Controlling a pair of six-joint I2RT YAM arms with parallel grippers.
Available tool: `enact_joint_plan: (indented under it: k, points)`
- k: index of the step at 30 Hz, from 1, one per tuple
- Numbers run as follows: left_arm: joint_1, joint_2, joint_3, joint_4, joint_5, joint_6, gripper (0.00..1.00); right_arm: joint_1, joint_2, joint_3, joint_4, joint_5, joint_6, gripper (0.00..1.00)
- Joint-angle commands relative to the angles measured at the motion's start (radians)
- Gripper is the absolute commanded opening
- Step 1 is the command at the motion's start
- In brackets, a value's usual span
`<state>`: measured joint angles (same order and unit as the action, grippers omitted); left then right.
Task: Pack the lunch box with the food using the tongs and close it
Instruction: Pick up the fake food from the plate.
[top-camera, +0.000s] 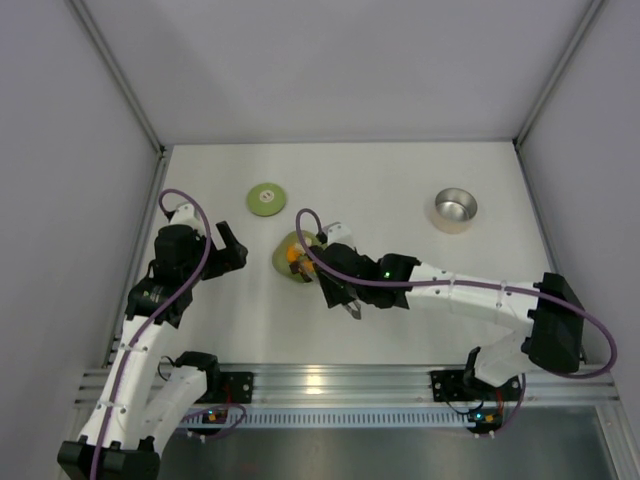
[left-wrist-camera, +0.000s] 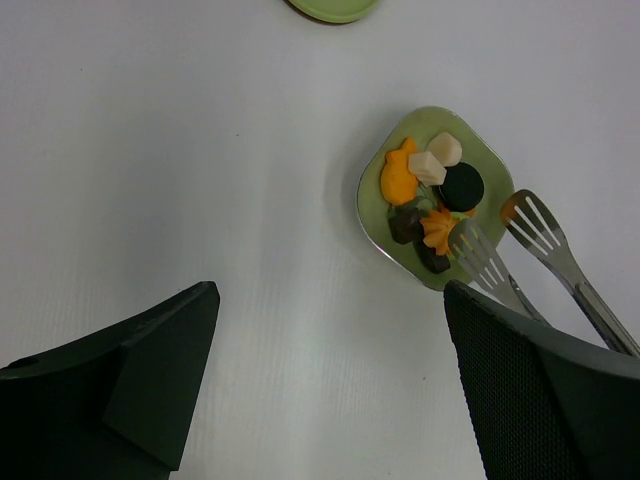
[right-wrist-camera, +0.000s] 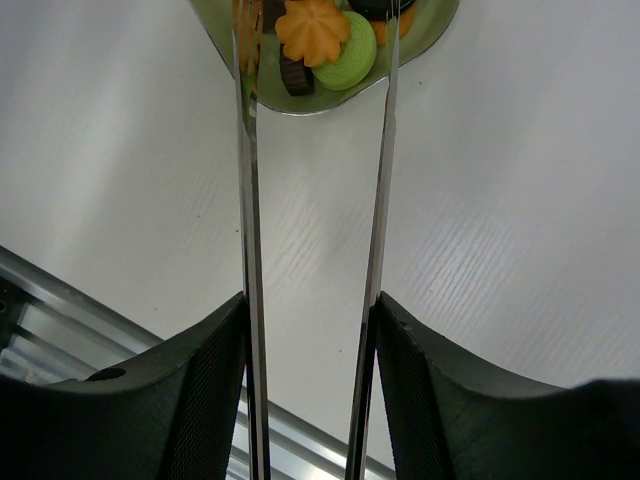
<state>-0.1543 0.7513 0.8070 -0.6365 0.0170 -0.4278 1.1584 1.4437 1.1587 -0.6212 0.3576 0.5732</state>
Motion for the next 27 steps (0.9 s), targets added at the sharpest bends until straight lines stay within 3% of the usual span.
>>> enact_joint_plan:
  k: [1,27]
  points:
    - [-0.007,0.000,0.003,0.024,-0.006,0.003,0.99,0.020,0.015,0.039,0.020,0.026,0.013,0.50]
    - [-0.013,0.002,0.001,0.026,-0.003,0.004,0.99,0.030,0.150,0.122,0.041,-0.019,-0.003,0.47]
